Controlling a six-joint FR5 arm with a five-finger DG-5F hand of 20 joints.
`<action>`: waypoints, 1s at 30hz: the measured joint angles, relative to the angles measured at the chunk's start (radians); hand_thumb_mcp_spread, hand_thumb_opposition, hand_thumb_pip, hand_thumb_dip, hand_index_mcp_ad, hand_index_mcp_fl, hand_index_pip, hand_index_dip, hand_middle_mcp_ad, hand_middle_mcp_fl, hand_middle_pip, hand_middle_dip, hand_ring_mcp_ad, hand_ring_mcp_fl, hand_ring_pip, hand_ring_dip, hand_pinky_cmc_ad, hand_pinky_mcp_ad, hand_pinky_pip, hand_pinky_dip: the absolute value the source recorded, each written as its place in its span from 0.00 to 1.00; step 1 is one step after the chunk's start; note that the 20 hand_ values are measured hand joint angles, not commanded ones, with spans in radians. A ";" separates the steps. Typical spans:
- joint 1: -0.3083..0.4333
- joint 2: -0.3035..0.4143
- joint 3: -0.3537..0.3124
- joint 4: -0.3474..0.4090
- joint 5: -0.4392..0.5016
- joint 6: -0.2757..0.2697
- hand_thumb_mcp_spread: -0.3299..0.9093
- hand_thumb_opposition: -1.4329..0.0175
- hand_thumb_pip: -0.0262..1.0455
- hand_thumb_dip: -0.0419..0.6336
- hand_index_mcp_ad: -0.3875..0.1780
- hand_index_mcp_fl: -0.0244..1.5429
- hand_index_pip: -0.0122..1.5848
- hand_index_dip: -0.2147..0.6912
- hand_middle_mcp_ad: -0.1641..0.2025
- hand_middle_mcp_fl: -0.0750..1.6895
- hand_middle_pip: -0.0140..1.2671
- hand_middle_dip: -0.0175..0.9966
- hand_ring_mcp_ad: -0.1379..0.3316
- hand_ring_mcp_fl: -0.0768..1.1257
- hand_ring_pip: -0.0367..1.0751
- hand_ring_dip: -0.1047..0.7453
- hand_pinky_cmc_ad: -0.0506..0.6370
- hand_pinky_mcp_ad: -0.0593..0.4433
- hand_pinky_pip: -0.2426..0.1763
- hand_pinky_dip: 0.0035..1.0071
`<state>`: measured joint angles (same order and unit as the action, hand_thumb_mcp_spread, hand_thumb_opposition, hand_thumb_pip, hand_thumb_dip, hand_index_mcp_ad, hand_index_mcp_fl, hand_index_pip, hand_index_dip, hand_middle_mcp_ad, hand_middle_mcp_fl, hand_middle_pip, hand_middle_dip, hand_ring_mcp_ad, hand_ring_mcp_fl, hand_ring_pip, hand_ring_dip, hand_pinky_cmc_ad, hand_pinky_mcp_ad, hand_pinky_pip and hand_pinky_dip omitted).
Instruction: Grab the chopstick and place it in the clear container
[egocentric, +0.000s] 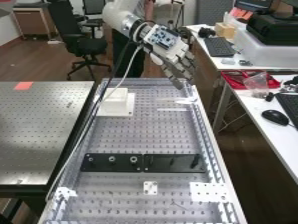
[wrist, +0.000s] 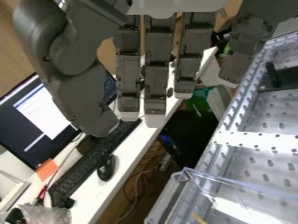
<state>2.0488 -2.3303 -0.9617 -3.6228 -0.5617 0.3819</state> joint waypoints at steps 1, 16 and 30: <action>0.001 0.008 -0.010 0.010 0.002 -0.007 0.59 0.42 0.71 0.53 0.59 0.24 0.58 0.19 0.45 0.33 0.39 0.54 0.39 0.33 0.17 0.63 0.67 0.77 0.28 0.59; -0.034 0.254 -0.334 0.288 -0.030 -0.281 0.58 0.45 0.65 0.50 0.57 0.24 0.50 0.21 0.45 0.33 0.34 0.53 0.41 0.33 0.16 0.63 0.67 0.77 0.28 0.60; -0.231 0.457 -0.608 0.641 -0.461 -0.787 0.47 0.47 0.52 0.32 0.56 0.21 0.10 0.34 0.46 0.22 0.12 0.52 0.52 0.17 0.12 0.60 0.68 0.77 0.28 0.59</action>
<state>1.8175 -1.8736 -1.5700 -2.9820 -1.0225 -0.4056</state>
